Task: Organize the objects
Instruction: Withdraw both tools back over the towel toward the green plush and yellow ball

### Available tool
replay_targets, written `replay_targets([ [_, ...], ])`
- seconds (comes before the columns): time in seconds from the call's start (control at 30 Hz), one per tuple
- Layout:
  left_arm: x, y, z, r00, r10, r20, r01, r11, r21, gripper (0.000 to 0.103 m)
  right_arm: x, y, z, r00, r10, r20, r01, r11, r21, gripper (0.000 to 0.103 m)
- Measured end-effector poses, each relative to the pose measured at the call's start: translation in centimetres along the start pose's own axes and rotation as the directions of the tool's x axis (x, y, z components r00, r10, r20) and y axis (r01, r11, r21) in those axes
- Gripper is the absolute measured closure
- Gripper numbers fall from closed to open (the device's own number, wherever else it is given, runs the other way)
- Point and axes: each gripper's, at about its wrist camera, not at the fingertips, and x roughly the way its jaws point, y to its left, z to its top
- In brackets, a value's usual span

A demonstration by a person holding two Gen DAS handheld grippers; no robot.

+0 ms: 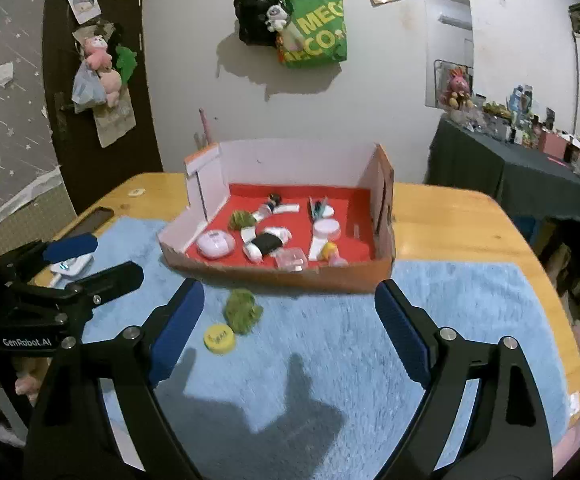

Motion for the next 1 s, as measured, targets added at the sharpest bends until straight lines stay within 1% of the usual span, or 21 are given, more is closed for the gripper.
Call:
replay_targets([
  [0.17,2.6,0.4,-2.5,0.996,0.0,-0.086,-0.002,1.0,-0.024,0.005,2.1,-0.6,-2.5,0.999,-0.009,-0.052,0.011,0.999,0.035,0.015],
  [0.3,3.3,0.2,-3.3,0.994,0.003,-0.11,-0.005,1.0,-0.013,0.005,3.2,-0.7,-3.7,0.997,-0.013,-0.081,0.017,0.999,0.041,0.015],
  [0.53,3.7,0.0,-3.3,0.992,-0.014,-0.126,0.013,1.0,-0.012,0.005,3.5,-1.0,-4.3,0.995,-0.014,-0.099,0.019,0.999,0.049,0.015],
  [1.0,4.1,-0.2,-3.4,0.989,-0.017,-0.144,0.016,1.0,-0.011,0.005,3.9,-1.0,-4.6,0.992,-0.023,-0.122,0.028,0.999,0.039,0.015],
])
